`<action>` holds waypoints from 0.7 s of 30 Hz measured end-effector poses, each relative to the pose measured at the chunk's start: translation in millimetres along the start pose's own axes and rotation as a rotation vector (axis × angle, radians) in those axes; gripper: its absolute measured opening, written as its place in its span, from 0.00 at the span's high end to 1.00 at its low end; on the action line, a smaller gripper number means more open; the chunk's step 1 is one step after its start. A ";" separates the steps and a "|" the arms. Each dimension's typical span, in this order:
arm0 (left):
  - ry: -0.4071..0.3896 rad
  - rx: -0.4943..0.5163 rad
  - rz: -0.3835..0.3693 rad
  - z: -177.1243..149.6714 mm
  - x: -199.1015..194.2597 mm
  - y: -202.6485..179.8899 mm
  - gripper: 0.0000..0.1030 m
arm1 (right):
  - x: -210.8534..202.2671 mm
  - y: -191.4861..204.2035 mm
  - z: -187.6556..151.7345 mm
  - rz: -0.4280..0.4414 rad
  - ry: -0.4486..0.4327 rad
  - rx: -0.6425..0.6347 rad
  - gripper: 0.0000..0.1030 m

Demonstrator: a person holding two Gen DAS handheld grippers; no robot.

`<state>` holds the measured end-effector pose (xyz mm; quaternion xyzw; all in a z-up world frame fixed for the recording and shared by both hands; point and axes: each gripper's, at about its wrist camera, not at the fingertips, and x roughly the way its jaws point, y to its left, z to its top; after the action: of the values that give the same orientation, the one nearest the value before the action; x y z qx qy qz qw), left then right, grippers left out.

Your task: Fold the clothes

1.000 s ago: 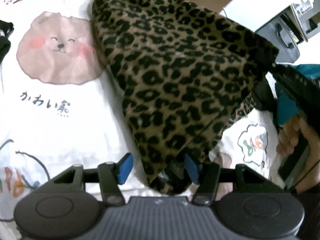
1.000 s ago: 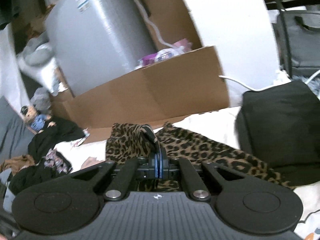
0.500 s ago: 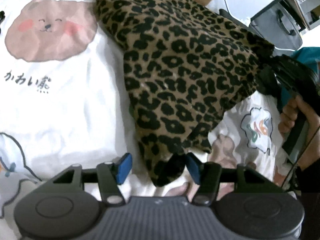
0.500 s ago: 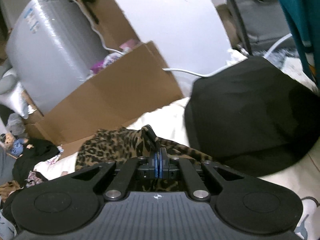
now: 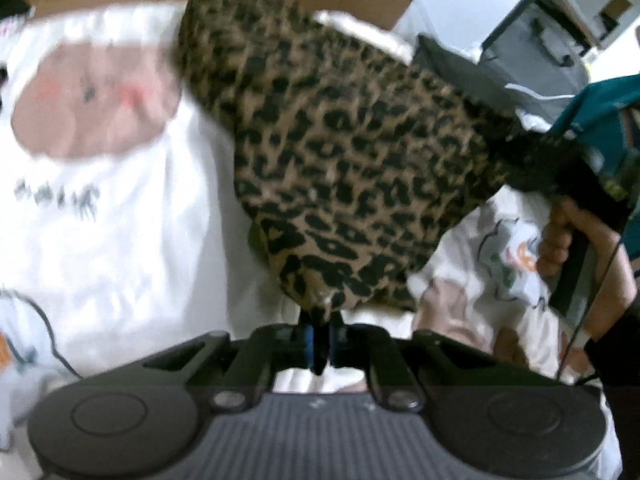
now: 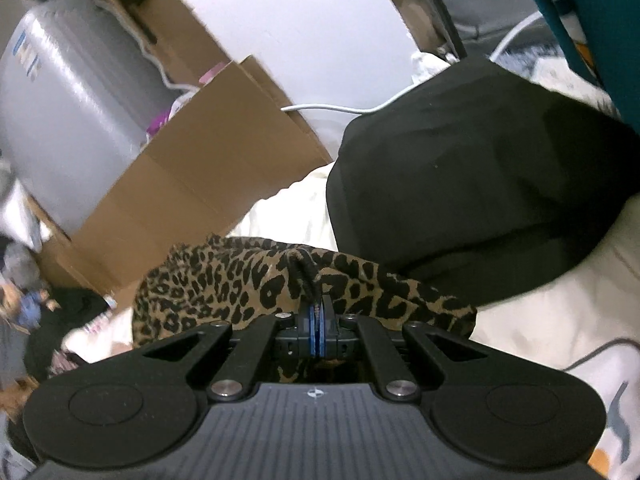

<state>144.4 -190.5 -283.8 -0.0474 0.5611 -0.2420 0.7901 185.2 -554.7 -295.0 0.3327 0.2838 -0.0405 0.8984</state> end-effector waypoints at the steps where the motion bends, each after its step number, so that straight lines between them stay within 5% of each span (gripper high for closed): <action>1: -0.020 0.006 -0.005 2.8 -5.6 -2.2 0.94 | -0.2 -3.3 0.5 0.008 0.001 0.026 1.00; 13: -0.180 -0.008 -0.121 24.1 -42.5 -13.7 0.94 | -23.3 -37.6 2.7 0.066 -0.076 0.248 1.00; 21: -0.260 -0.028 -0.100 41.9 -64.6 3.5 0.94 | -27.1 -47.7 -18.9 0.084 -0.049 0.323 1.00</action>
<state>167.3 -167.5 -214.0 -0.1173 0.4542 -0.2650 0.8425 141.0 -583.1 -319.6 0.4832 0.2375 -0.0559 0.8409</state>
